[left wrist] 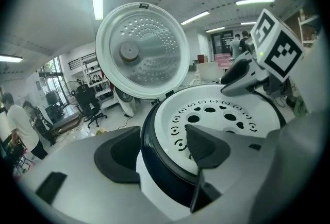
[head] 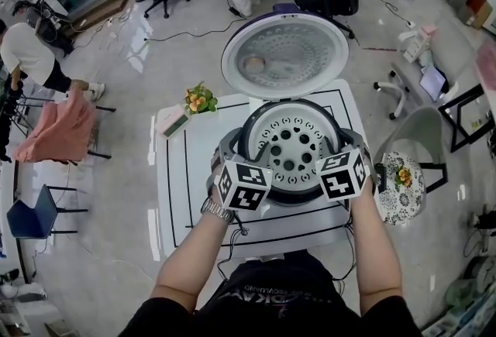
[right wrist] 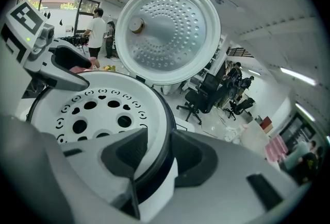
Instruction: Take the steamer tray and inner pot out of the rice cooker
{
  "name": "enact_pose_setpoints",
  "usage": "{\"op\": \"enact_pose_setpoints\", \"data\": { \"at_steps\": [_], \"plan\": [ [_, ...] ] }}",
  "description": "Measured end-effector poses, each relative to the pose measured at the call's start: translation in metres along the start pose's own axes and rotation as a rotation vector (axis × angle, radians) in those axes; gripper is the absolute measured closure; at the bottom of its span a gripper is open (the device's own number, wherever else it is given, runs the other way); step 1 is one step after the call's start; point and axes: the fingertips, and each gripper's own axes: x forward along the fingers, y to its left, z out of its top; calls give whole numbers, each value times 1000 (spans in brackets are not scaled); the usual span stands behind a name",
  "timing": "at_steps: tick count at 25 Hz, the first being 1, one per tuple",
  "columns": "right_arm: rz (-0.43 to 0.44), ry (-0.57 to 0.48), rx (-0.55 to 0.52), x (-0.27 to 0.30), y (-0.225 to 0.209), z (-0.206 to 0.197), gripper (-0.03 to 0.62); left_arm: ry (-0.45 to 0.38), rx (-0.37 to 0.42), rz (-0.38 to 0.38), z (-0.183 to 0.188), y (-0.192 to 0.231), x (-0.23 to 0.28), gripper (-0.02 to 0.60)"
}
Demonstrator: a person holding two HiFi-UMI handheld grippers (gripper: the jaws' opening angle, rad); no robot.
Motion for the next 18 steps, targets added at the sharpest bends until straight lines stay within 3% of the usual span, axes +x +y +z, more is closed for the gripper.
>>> {"op": "enact_pose_setpoints", "data": {
  "at_steps": [5, 16, 18],
  "plan": [
    [10, -2, 16, -1, 1, 0, 450, 0, -4, -4, -1, -4, -1, 369],
    [-40, -31, -12, -6, -2, 5, 455, -9, -5, 33, 4, 1, -4, 408],
    [-55, -40, -18, -7, -3, 6, 455, -19, 2, 46, 6, 3, -7, 439]
  ]
}}
